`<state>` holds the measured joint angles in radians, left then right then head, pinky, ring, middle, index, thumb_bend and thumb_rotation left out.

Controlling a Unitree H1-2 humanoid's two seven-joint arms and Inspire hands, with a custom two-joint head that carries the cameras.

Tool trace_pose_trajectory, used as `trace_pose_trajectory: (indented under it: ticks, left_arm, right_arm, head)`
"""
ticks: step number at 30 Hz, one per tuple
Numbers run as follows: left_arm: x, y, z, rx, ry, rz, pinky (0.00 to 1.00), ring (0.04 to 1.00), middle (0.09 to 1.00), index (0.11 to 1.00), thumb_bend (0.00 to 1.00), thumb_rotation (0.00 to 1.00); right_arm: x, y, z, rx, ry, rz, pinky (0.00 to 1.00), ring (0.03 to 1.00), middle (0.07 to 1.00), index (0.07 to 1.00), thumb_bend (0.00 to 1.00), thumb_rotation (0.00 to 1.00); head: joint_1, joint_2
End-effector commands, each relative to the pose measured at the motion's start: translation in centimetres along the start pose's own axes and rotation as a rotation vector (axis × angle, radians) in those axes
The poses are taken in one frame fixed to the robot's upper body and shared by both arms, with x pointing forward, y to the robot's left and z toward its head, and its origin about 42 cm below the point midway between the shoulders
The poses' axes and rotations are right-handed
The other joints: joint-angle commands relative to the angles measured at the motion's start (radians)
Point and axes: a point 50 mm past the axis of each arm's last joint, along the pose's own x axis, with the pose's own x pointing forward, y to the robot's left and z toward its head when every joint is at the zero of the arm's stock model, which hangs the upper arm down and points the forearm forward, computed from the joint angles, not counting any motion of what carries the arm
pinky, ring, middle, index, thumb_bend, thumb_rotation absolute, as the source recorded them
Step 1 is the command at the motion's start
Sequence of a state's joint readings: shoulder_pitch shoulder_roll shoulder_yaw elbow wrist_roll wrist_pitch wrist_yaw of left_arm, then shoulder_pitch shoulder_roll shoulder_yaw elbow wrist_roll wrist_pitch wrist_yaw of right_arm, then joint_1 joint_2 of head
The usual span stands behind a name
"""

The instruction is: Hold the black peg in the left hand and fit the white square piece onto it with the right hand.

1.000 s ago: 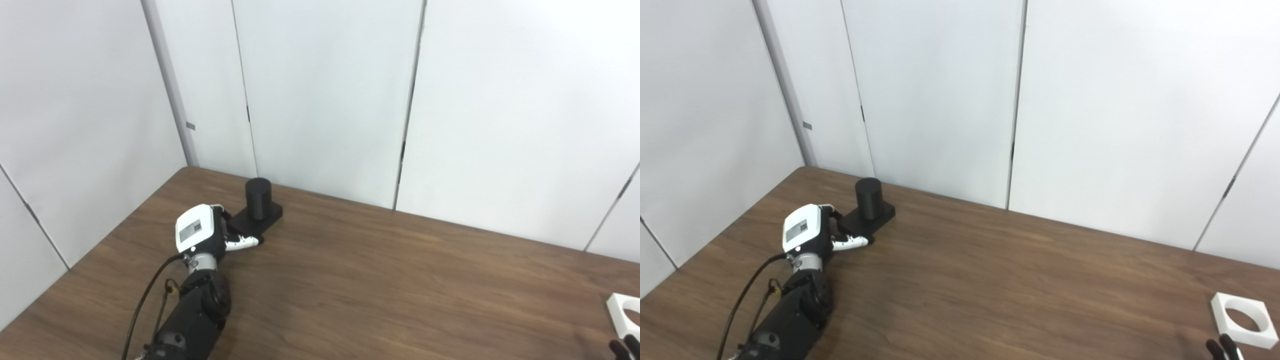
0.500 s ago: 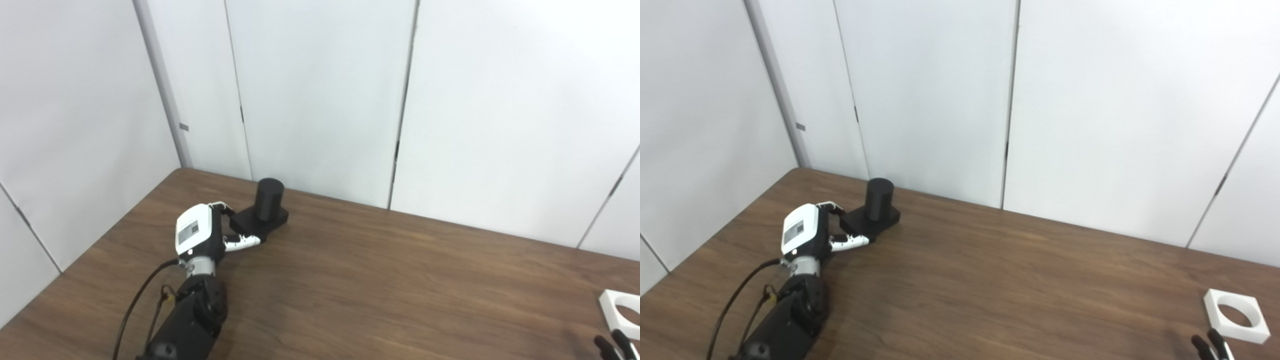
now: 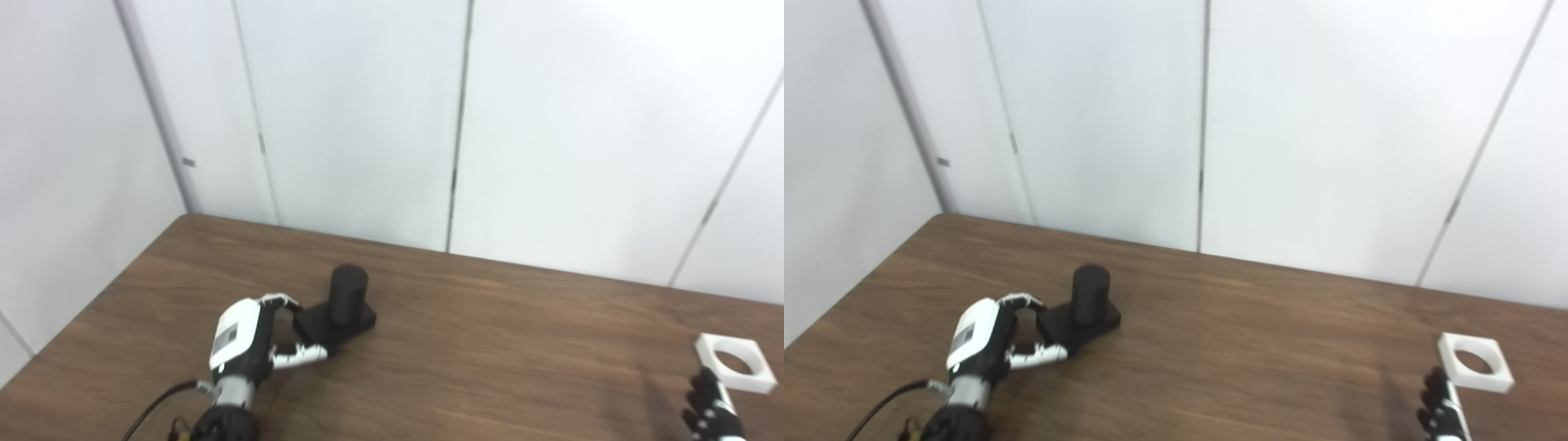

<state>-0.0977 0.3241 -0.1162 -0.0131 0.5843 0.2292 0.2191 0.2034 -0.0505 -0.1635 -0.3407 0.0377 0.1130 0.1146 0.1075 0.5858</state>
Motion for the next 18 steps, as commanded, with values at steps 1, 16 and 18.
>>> trace_pose_trajectory:
  ticks: [1,16,18]
  left_arm:
    - [-1.0,0.8,2.0,-0.033,-0.08,-0.023,0.69,0.795,0.76,0.487,0.51,0.05]
    - [-7.4,-0.7,3.8,-0.189,-0.294,-0.443,0.72,0.818,0.776,0.486,0.51,0.05]
    - [-7.7,-0.9,3.7,-0.185,-0.301,-0.482,0.74,0.827,0.778,0.486,0.51,0.05]
  right_arm:
    - [-5.0,0.0,-1.1,0.018,0.097,-0.038,1.0,1.0,1.0,1.0,0.6,1.0]
    - [-4.3,1.6,1.2,-0.006,0.096,-0.046,1.0,1.0,0.969,1.0,0.49,1.0]
    - [-4.2,1.7,1.3,-0.001,0.094,-0.046,1.0,1.0,0.967,1.0,0.48,1.0]
  head:
    - [-0.007,0.007]
    - [-0.143,0.176]
    - [-0.16,0.192]
